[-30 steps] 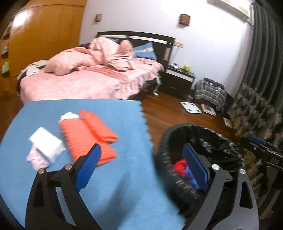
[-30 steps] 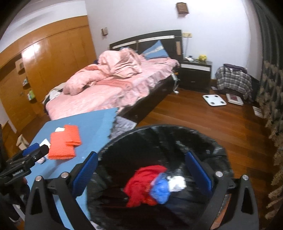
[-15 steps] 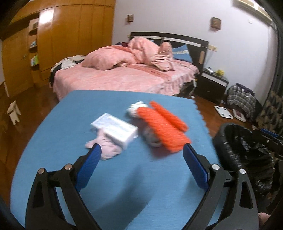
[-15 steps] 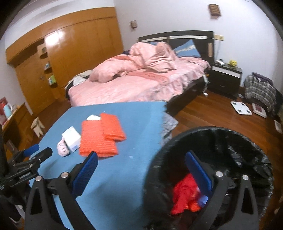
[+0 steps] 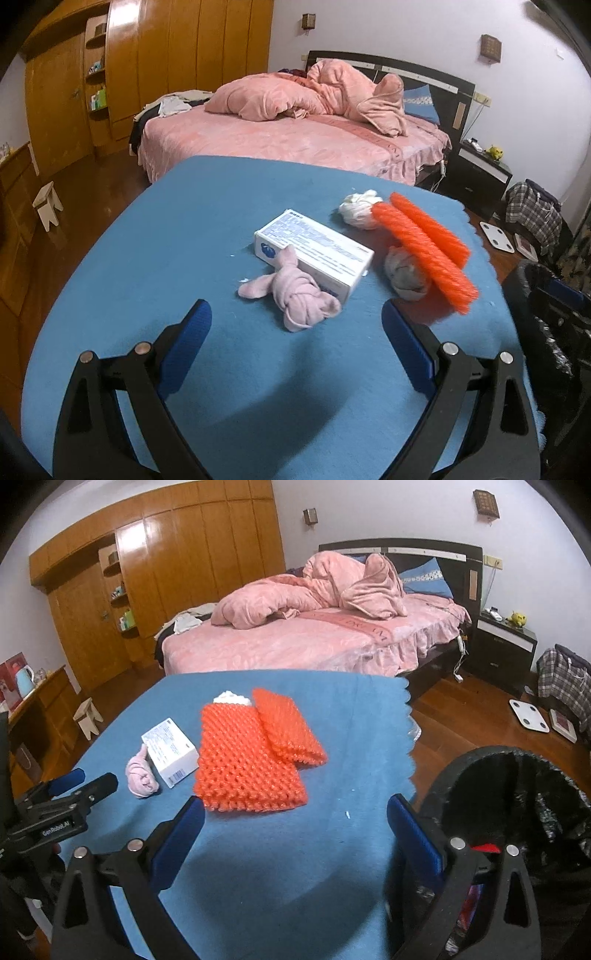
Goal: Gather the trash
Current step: 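Move the left gripper to the pink sock and grasp it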
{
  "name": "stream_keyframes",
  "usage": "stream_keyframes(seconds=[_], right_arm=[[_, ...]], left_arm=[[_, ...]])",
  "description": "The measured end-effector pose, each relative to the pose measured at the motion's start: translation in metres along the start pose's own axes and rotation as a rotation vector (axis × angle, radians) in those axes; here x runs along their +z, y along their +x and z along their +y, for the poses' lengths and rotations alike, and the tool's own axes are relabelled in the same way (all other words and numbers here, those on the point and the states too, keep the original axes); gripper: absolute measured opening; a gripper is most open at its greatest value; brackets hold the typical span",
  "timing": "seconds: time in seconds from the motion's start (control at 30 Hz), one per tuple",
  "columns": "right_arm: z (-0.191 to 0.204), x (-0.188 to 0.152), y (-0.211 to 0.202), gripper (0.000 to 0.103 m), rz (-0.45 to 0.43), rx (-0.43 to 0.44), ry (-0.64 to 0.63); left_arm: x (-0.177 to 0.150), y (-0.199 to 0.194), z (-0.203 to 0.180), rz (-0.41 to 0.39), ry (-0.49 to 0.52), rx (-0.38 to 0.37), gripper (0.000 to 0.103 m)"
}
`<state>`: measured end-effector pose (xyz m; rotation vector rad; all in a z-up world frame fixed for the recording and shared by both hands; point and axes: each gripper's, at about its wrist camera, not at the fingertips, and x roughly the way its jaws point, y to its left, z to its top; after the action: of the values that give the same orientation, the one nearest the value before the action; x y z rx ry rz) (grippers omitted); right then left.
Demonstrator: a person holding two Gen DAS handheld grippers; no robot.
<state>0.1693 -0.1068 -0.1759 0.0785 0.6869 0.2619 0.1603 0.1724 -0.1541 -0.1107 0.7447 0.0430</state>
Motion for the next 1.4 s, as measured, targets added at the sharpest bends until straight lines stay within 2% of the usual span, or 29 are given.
stream_keyframes(seconds=[0.37,0.5,0.67,0.77,0.83,0.93,1.2,1.4], right_arm=[[0.0,0.0,0.033,0.097,0.041,-0.011,0.005],[0.001,-0.001,0.041,0.097,0.053,-0.012,-0.003],[0.0,0.0,0.044,0.097,0.055,-0.013,-0.005],[0.0,0.0,0.045,0.097,0.056,-0.01,-0.007],[0.002,0.0,0.046,0.097,0.053,-0.007,-0.011],[0.006,0.003,0.044,0.097,0.043,-0.003,-0.02],[0.024,0.018,0.044,0.097,0.015,0.034,-0.048],[0.053,0.029,0.055,0.094,0.007,0.09,-0.096]], left_arm=[[0.005,0.052,0.0,0.072,0.0,-0.01,0.089],[0.003,0.066,0.001,0.11,-0.009,-0.029,0.076],[0.002,0.067,0.007,0.118,-0.035,-0.051,0.067],[0.002,0.068,0.01,0.119,-0.039,-0.055,0.058],[0.001,0.068,0.01,0.122,-0.032,-0.062,0.043],[0.001,0.067,0.009,0.123,-0.029,-0.064,0.036],[0.002,0.051,0.018,0.077,-0.004,-0.039,0.033],[0.003,0.038,0.049,0.054,-0.038,0.008,0.033]])
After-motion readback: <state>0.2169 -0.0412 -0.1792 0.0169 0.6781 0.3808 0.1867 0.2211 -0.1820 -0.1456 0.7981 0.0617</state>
